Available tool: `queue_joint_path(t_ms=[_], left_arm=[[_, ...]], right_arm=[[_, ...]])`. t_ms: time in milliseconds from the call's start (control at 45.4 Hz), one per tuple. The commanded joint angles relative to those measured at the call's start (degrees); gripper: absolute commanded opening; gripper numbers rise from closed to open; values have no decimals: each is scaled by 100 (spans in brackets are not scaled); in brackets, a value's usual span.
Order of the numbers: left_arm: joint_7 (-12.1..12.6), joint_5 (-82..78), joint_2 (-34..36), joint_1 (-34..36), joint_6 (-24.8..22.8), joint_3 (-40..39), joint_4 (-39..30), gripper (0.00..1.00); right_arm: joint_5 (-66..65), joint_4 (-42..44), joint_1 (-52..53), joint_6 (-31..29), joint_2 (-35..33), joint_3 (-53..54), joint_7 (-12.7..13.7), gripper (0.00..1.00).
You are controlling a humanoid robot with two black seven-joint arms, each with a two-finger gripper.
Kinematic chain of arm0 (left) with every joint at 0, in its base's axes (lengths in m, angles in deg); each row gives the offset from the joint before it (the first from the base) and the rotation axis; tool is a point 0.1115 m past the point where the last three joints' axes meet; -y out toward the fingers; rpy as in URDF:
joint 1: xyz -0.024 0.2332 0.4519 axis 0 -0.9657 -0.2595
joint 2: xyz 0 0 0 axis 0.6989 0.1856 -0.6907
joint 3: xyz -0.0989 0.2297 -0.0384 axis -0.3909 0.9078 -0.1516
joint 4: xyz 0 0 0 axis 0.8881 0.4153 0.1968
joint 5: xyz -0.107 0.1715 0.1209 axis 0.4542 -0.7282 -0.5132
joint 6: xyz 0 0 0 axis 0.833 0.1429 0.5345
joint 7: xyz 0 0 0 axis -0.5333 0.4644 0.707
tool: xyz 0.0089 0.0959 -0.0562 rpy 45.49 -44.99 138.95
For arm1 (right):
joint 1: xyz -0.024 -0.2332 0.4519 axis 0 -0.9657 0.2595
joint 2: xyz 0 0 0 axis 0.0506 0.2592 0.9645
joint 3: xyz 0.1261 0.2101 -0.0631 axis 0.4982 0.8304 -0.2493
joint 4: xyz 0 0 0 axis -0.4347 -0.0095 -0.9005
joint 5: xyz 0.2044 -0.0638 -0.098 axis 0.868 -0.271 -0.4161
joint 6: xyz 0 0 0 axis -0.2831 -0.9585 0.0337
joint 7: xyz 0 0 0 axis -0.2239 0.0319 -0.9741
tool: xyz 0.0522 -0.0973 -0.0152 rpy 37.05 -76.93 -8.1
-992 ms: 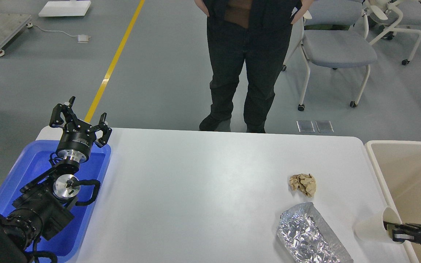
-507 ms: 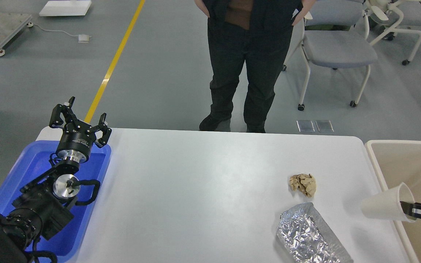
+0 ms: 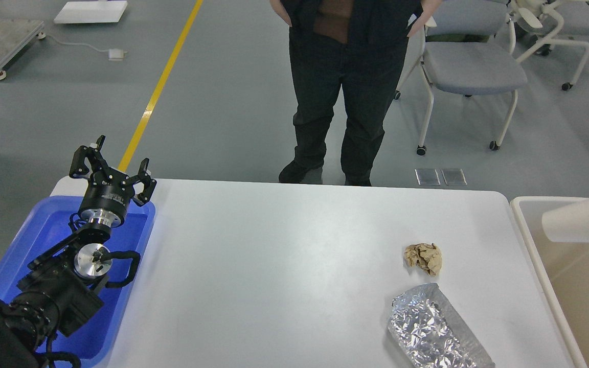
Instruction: Tidy desktop
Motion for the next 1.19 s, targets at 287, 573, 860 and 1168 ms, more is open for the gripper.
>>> queue_joint_path(t_ms=[287, 573, 860, 1168], left_arm=[[0, 0, 8, 0, 0, 0, 1, 100], [0, 0, -1, 0, 0, 0, 1, 100], [0, 0, -1, 0, 0, 0, 1, 100], [0, 0, -1, 0, 0, 8, 1, 100]], right_arm=[[1851, 1376, -92, -242, 677, 605, 1295, 0], [4752, 2378, -1102, 1014, 1881, 623, 2588, 0], [6871, 3547, -2201, 1735, 3103, 930, 3502, 0], [7030, 4461, -2834, 2324, 4026, 2310, 4399, 0]])
